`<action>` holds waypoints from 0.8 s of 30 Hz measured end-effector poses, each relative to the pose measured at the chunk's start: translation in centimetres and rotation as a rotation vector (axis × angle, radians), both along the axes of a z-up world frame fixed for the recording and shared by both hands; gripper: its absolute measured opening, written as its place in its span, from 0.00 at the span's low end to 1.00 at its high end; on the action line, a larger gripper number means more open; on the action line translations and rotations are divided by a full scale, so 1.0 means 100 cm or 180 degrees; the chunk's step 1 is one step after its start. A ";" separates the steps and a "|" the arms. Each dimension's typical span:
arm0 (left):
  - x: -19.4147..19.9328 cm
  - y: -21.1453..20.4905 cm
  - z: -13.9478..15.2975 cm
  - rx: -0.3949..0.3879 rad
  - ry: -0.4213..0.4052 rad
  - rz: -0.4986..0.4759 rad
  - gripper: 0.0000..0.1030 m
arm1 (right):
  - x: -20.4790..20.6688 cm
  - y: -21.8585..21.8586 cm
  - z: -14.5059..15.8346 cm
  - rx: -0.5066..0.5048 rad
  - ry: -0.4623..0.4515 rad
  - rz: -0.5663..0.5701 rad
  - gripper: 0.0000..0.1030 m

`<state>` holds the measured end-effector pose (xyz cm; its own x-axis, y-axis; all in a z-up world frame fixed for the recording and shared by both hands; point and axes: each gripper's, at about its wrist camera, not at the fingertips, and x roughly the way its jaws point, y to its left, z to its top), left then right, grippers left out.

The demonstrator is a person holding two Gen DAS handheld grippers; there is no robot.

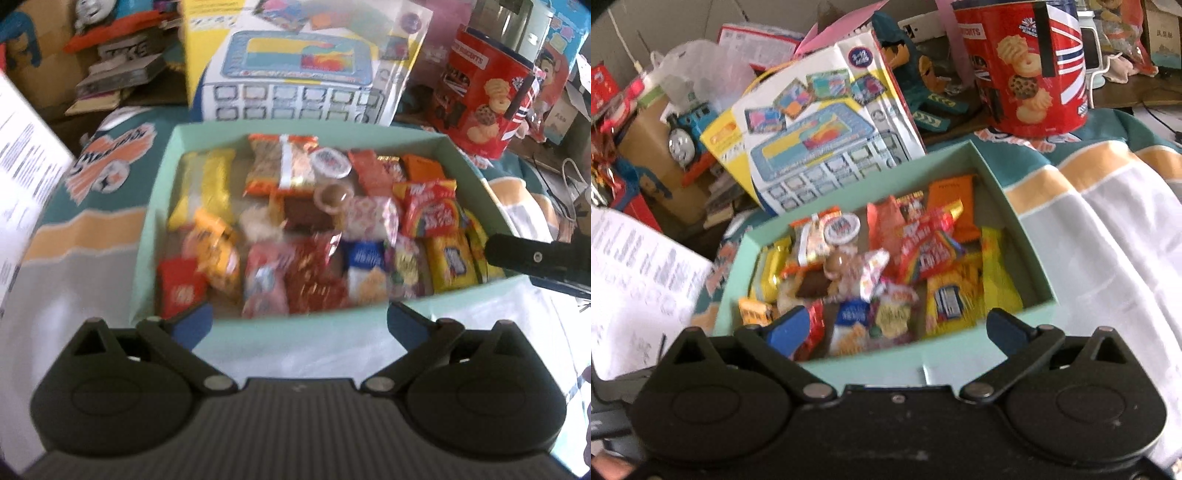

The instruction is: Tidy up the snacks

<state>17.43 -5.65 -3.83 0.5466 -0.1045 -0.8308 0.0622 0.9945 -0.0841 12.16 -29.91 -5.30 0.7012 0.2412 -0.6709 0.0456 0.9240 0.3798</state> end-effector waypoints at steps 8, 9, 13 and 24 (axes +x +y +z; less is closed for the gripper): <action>-0.046 0.020 0.004 -0.0076 -0.0075 0.0155 1.00 | -0.043 0.005 -0.002 -0.0127 0.0089 0.0038 1.00; -0.049 0.022 0.004 -0.0088 -0.0059 0.0169 1.00 | -0.046 0.007 -0.001 -0.0144 0.0094 0.0042 1.00; -0.062 0.027 0.005 -0.0047 -0.0081 0.0248 1.00 | -0.060 0.013 0.001 -0.0215 0.0095 0.0092 1.00; -0.088 0.034 -0.001 0.0170 -0.0060 0.0277 1.00 | -0.078 0.026 -0.007 -0.0355 0.0182 0.0213 1.00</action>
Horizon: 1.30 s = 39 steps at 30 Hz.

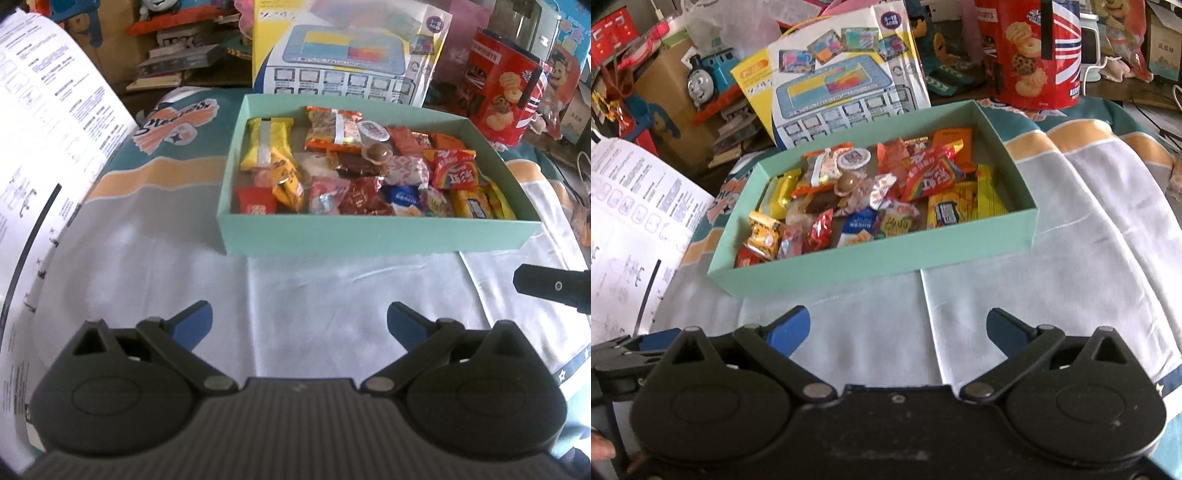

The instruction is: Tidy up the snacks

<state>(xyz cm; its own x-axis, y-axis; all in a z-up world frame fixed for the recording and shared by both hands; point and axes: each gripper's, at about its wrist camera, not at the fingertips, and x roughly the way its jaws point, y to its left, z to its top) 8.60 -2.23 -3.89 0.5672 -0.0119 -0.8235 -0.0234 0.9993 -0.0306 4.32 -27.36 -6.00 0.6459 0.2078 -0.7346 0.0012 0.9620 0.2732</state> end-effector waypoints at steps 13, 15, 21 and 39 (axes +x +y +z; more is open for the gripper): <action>-0.008 0.011 0.002 0.0140 -0.0013 0.0174 1.00 | -0.001 -0.004 -0.009 -0.0054 0.0141 -0.0053 1.00; -0.008 0.012 0.003 0.0145 -0.0016 0.0189 1.00 | 0.000 -0.003 -0.008 -0.0070 0.0135 -0.0045 1.00; -0.006 0.016 0.004 0.0143 -0.0026 0.0233 1.00 | 0.003 -0.002 -0.005 -0.0126 0.0114 -0.0022 1.00; -0.002 0.023 0.002 0.0119 0.0011 0.0296 1.00 | 0.009 -0.002 -0.001 -0.0242 0.0154 -0.0048 1.00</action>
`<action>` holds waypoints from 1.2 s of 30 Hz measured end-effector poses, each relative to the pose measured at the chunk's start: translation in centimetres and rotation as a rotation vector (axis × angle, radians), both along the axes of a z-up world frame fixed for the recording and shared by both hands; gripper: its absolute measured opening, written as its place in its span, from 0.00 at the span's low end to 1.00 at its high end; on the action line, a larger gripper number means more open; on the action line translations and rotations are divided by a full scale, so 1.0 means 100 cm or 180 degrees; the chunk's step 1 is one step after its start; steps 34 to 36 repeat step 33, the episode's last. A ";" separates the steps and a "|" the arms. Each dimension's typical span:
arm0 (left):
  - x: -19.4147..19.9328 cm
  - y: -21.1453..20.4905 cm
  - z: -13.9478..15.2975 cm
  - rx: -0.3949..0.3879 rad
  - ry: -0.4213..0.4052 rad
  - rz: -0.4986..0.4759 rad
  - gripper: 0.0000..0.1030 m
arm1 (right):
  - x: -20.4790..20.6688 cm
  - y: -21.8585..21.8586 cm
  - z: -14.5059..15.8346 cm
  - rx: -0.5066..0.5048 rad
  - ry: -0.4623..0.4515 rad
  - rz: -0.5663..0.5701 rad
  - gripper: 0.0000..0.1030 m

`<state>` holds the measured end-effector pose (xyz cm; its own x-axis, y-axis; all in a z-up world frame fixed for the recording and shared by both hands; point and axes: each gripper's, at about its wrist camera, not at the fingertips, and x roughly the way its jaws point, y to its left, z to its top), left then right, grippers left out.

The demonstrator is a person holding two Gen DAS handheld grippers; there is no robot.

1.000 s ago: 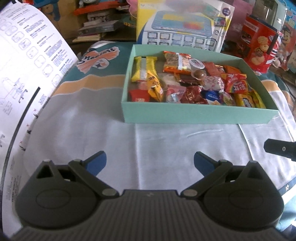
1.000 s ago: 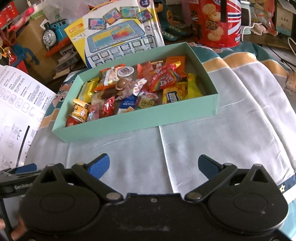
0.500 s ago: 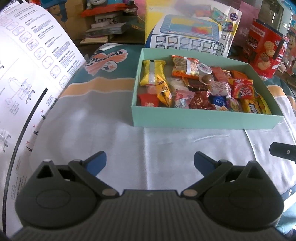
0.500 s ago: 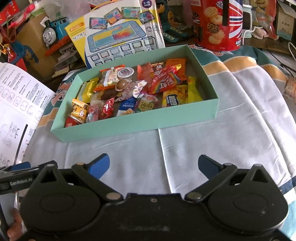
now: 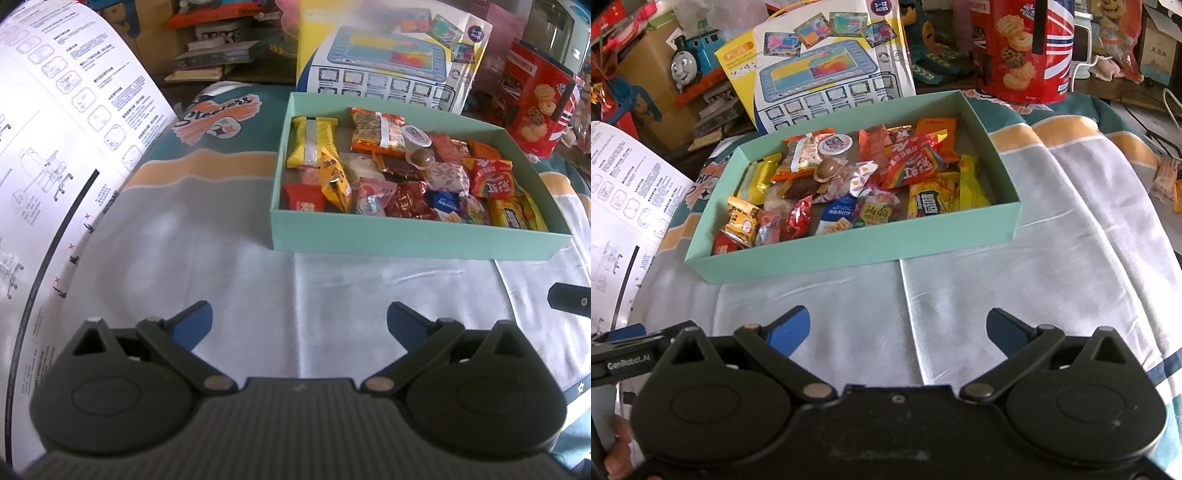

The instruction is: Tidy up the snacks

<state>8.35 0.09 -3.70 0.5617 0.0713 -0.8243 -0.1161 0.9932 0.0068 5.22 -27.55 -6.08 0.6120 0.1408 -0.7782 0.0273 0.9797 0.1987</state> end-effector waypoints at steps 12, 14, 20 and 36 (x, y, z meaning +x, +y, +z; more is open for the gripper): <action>0.009 0.003 0.007 0.0033 -0.0042 -0.0003 1.00 | 0.007 0.002 0.004 -0.0058 -0.0005 -0.0010 1.00; 0.010 0.004 0.008 0.0040 -0.0046 -0.0010 1.00 | 0.008 0.002 0.004 -0.0065 -0.0008 -0.0005 1.00; 0.013 0.001 0.010 0.0055 -0.0073 -0.0048 1.00 | 0.010 0.001 0.004 -0.0077 -0.0001 -0.0009 1.00; 0.012 -0.006 0.008 0.0169 -0.0085 -0.0126 1.00 | 0.010 0.005 0.003 -0.0089 0.0020 -0.0002 1.00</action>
